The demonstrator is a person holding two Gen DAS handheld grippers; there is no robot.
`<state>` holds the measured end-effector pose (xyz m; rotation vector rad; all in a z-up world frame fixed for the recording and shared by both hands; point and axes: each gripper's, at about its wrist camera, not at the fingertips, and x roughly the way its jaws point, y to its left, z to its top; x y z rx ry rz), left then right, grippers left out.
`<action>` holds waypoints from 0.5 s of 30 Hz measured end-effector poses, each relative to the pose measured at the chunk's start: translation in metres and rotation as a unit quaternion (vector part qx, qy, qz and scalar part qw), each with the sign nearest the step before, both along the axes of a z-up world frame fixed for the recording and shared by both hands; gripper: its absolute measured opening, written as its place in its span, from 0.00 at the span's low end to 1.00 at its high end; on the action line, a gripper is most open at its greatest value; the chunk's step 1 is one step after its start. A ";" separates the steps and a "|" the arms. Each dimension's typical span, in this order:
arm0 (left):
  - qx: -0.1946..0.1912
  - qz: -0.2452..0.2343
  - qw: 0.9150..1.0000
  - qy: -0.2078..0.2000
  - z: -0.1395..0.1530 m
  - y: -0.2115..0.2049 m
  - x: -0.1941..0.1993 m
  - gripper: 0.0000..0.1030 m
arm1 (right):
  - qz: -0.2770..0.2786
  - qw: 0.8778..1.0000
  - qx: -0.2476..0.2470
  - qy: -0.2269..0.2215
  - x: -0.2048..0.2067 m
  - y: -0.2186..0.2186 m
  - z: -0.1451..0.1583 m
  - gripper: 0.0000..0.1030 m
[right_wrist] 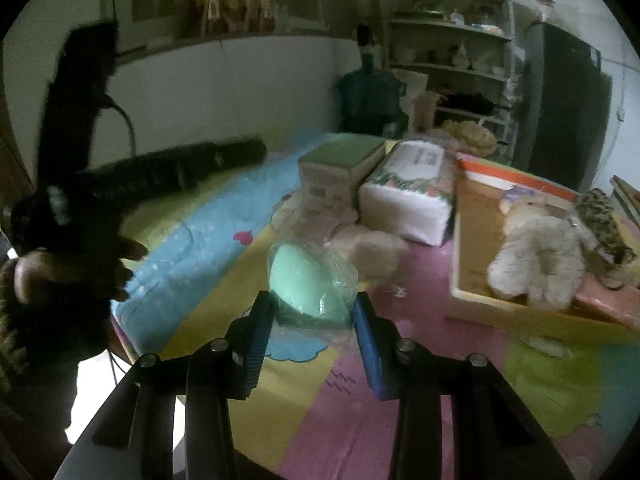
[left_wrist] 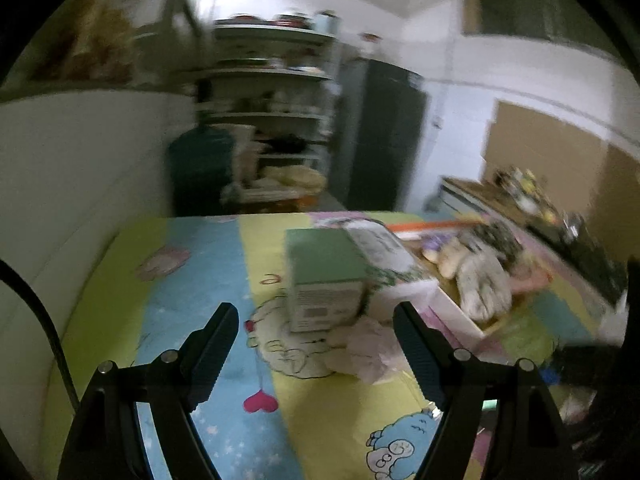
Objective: Organize soft objects
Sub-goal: 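Grasp the pink-dressed plush bunny with the left tool while the right tool grasps the green-tinted clear bag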
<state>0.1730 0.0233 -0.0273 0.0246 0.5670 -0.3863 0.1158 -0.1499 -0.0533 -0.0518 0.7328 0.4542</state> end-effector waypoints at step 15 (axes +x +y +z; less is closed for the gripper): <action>0.083 -0.164 0.983 -0.030 -0.009 -0.060 -0.004 0.77 | -0.046 0.999 0.020 -0.021 -0.016 -0.048 0.016 0.41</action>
